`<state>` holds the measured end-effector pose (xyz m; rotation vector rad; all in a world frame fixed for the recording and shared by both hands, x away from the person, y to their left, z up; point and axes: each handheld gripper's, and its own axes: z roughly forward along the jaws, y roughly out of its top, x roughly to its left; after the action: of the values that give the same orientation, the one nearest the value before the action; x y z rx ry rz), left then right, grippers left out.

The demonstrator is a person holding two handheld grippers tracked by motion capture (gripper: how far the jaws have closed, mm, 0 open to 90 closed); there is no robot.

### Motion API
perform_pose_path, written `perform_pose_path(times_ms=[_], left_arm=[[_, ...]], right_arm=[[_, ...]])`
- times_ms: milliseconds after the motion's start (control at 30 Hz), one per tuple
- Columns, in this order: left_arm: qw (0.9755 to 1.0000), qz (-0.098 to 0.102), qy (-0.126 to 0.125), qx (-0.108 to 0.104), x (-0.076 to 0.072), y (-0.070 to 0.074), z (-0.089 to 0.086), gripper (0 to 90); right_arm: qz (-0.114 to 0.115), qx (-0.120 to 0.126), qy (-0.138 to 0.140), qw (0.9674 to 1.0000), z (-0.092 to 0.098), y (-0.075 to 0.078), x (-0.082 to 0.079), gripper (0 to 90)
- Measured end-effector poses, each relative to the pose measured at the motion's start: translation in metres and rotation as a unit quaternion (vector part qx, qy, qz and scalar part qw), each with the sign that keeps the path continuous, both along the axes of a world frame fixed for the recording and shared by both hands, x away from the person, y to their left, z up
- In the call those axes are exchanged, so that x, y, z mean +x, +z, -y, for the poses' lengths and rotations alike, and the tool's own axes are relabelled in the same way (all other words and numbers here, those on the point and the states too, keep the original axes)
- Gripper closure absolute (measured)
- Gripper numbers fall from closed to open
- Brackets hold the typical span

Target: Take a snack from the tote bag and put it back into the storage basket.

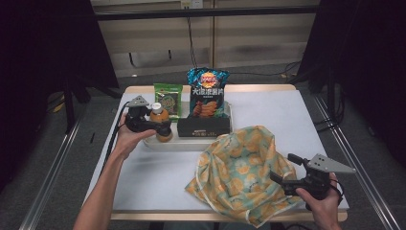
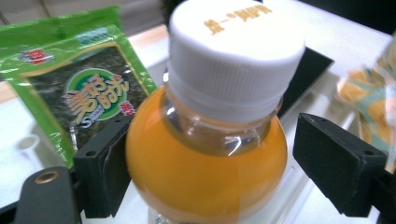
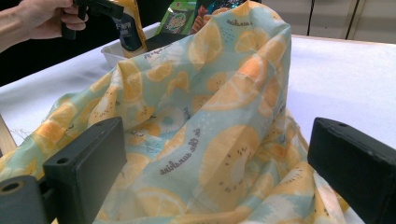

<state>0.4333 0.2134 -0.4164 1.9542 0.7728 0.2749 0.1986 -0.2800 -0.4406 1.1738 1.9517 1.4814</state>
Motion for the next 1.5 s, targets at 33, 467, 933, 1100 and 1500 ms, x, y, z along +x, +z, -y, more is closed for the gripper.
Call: perform_pose_path(times_ms=[33, 467, 933, 1100, 1500], left_arm=[[0.9999, 0.002, 0.010, 0.004, -0.001, -0.001, -0.001, 16.0], [0.9972, -0.007, 0.074, -0.004, -0.001, -0.008, 0.013, 14.3], [0.9976, -0.013, 0.068, 0.006, 0.009, -0.010, 0.012, 29.6], [0.9999, -0.007, 0.014, 0.006, 0.018, -0.004, 0.010, 29.6], [0.9981, -0.009, -0.057, 0.020, 0.030, -0.007, 0.008, 29.6]], right_arm=[[0.000, 0.000, 0.000, 1.0000, 0.000, 0.000, 0.000, 3.9], [-0.003, -0.001, 0.002, 1.0000, 0.000, 0.000, 0.000, 3.9], [-0.005, -0.002, 0.002, 1.0000, -0.001, -0.001, 0.001, 4.1], [-0.006, 0.001, -0.003, 1.0000, 0.000, -0.002, 0.002, 4.1], [-0.008, 0.002, -0.001, 1.0000, 0.000, -0.002, 0.002, 4.1]])
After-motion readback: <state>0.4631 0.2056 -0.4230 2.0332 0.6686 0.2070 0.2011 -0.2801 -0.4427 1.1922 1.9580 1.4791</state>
